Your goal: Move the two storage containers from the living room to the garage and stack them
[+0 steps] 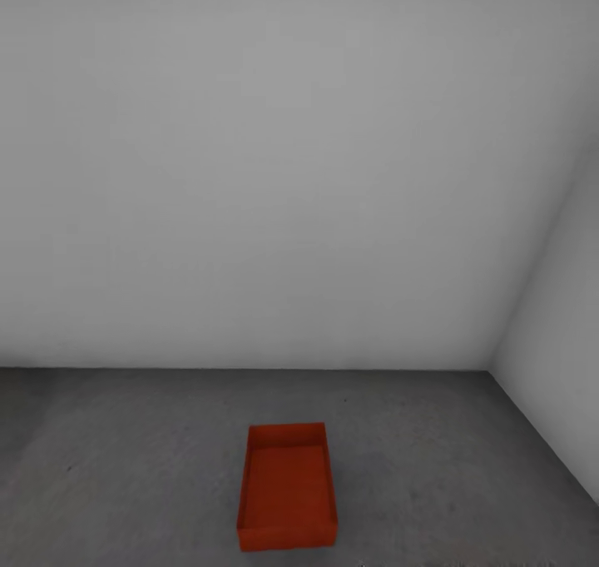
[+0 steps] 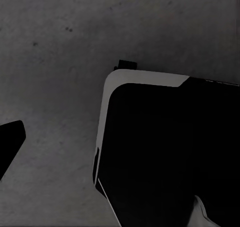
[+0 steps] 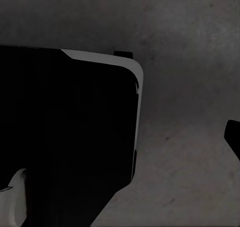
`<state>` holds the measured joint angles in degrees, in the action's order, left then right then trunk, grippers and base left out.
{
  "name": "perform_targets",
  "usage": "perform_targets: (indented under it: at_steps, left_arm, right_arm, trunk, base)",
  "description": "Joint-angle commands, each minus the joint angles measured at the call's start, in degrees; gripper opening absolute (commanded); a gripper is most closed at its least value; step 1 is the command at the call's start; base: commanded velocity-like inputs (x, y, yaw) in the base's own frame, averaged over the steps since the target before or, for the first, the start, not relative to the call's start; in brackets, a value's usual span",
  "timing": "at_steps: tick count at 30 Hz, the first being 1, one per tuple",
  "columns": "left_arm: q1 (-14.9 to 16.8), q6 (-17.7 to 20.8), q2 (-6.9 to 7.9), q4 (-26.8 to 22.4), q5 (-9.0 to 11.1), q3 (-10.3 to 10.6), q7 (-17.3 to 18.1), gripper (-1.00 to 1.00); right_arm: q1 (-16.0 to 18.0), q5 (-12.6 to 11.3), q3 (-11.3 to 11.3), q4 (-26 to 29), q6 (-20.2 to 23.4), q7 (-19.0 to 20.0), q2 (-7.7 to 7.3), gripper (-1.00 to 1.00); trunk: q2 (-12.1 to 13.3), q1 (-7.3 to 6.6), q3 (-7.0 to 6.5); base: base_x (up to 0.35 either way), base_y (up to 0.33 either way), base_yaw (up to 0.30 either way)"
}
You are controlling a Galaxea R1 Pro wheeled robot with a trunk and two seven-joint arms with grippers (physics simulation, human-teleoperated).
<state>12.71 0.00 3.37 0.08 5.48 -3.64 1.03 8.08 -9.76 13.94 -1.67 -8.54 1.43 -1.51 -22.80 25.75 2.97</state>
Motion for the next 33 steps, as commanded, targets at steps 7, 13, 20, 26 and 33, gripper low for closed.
perform_targets:
  at_steps: [7,13,20,26,33]
  left_arm:
    - [0.03,0.00,-0.02,0.01,0.50,-0.32,0.11,1.00]
    - [0.03,0.00,0.00,0.01,0.50,-0.32,0.11,1.00]
    - [0.03,0.00,-0.01,0.01,0.50,-0.32,0.11,1.00]
    - [0.03,0.00,0.01,0.01,0.50,-0.32,0.11,1.00]
    - [0.03,0.00,-0.01,0.01,0.50,-0.32,0.11,1.00]
  right_arm:
    - [0.09,-0.69,0.40,-0.18,-0.33,0.10,0.02,1.00]
    - [0.09,-0.77,0.39,-0.18,-0.30,0.14,0.02,1.00]
    - [0.09,-0.79,0.39,-0.18,-0.25,0.12,0.02,1.00]
    - [0.09,-0.80,0.39,-0.18,-0.25,0.13,-0.05,1.00]
    - [0.09,-0.81,0.39,-0.18,-0.24,0.16,0.01,1.00]
  trunk:
    - [-0.12,0.03,0.13]
    - [-0.12,0.03,0.08]
    - [-0.12,0.03,-0.08]
    - [-0.12,0.03,-0.22]
    - [-0.12,0.03,-0.53]
  base:
    - [0.000,0.000,-0.253]
    - [0.000,0.000,-0.276]
    - [0.000,0.000,-0.281]
    - [0.000,0.000,-0.281]
    - [0.000,0.000,-0.276]
